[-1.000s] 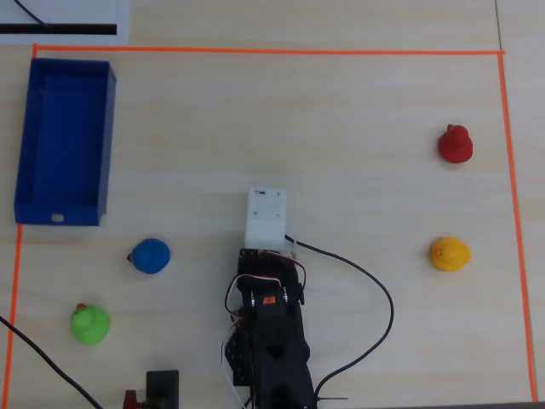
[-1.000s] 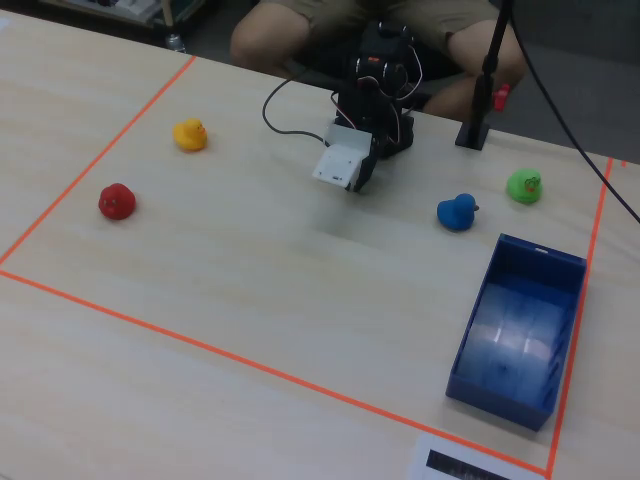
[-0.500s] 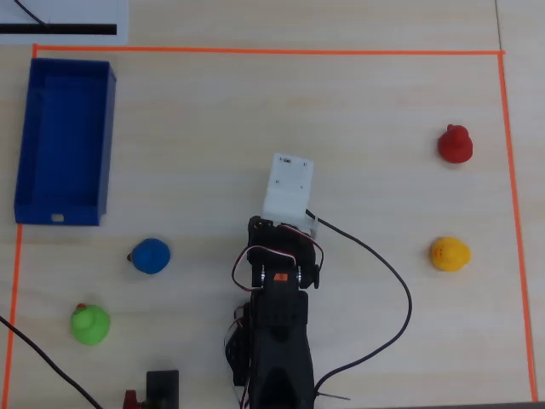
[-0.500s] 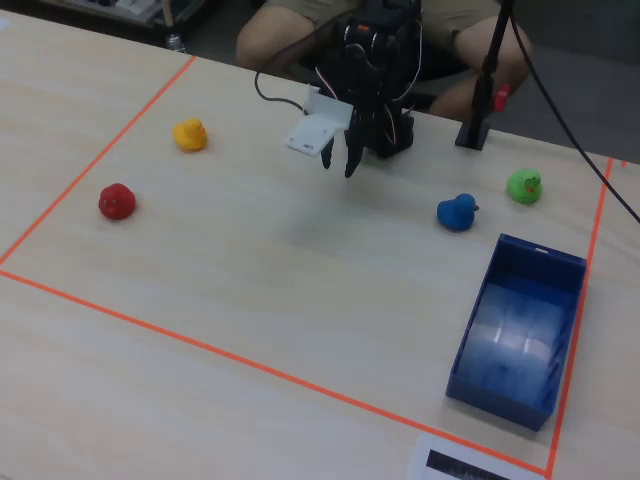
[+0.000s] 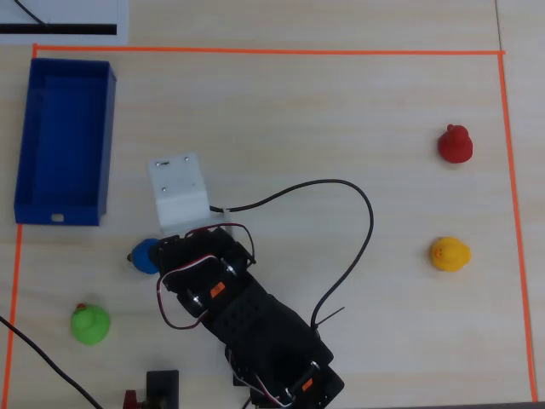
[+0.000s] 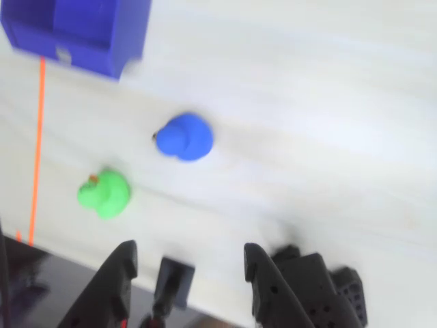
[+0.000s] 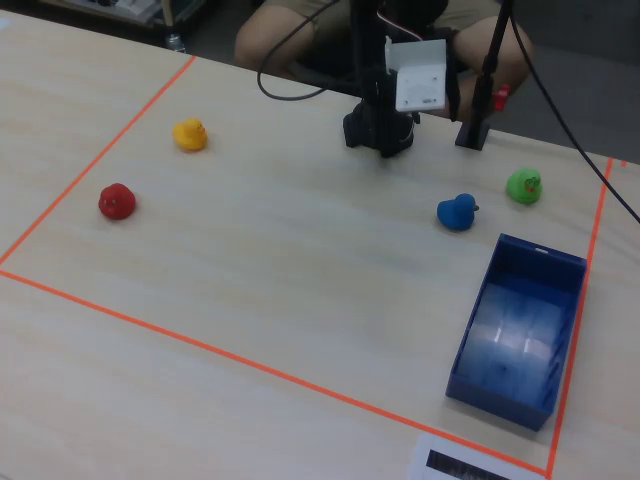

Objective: Grasp green duck and put it into box.

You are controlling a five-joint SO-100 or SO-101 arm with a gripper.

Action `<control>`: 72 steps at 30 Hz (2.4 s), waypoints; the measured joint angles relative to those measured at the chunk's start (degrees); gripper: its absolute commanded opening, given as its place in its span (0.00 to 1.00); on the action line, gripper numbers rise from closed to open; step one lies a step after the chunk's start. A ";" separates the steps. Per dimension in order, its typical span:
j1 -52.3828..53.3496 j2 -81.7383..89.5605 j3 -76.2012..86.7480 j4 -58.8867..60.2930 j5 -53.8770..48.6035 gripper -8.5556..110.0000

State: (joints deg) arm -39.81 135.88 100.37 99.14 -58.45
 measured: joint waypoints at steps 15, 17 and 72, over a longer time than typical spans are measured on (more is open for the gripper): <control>-17.49 -7.56 -1.58 -3.34 -4.66 0.36; -17.67 -8.96 -1.85 -3.43 -6.15 0.38; -27.86 -86.04 -66.09 -0.44 -9.76 0.39</control>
State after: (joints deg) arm -67.68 49.83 34.28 98.70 -68.20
